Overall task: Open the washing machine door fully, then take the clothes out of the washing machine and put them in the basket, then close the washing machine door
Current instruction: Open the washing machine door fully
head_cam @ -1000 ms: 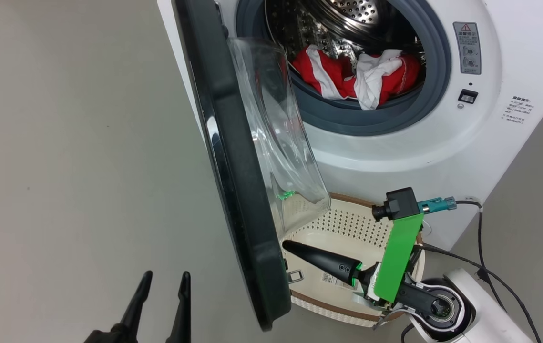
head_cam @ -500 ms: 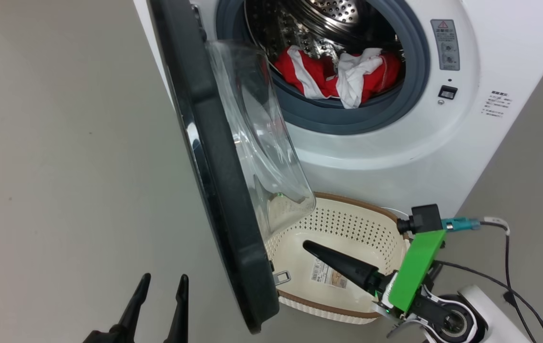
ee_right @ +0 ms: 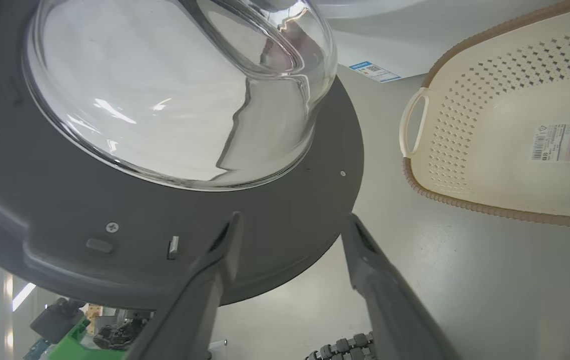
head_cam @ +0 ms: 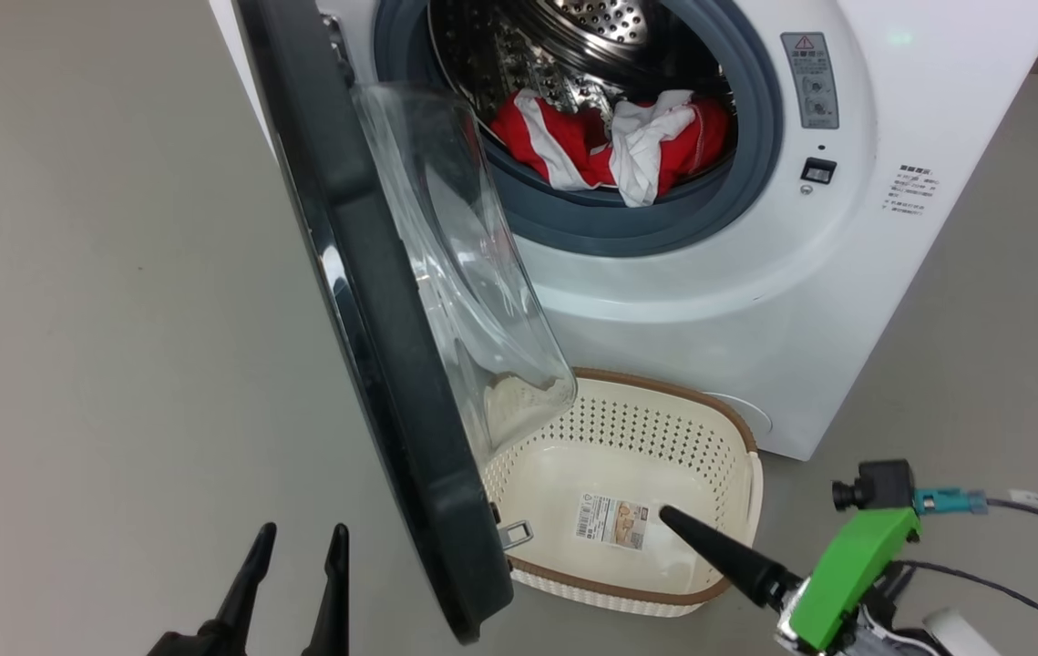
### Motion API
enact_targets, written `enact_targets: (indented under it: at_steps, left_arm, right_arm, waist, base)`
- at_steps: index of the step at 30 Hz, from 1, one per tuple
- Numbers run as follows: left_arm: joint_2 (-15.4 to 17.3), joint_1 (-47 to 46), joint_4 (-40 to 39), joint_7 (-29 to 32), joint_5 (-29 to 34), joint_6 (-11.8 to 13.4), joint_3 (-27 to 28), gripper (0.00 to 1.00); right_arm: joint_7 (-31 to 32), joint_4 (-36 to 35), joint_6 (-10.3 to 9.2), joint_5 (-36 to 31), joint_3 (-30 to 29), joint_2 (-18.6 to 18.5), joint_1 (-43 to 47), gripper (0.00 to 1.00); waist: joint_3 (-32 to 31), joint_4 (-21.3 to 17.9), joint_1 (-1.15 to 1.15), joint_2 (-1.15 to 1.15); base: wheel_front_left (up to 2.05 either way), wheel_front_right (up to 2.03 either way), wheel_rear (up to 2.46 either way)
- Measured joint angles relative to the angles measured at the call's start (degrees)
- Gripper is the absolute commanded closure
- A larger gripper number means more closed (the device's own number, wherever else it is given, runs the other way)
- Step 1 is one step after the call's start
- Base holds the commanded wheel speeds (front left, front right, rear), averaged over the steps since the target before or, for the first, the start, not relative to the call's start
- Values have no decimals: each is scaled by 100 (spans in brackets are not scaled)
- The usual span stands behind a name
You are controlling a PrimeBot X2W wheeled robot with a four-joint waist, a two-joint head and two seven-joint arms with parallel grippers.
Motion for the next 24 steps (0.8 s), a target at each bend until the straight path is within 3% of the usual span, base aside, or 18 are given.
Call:
enact_targets:
  at_steps: [7,20,24]
  left_arm:
    - [0,1,5,0,0,0,47,0]
    - [0,1,13,0,-1,0,62,0]
    - [0,0,29,0,-1,0,81,0]
  right_arm:
    - [-799,381,0,-555,387,-287,56,0]
    - [-2976,1117,0,-1733,1495,-735,-242,0]
    - [-3299,1345,1,-1965,1641,-777,-396,0]
  waist:
    - [-38,-74,0,0]
    - [-11,-131,0,0]
    - [-5,-150,0,0]
  base:
    - [0,0,0]
    - [0,0,0]
    - [0,0,0]
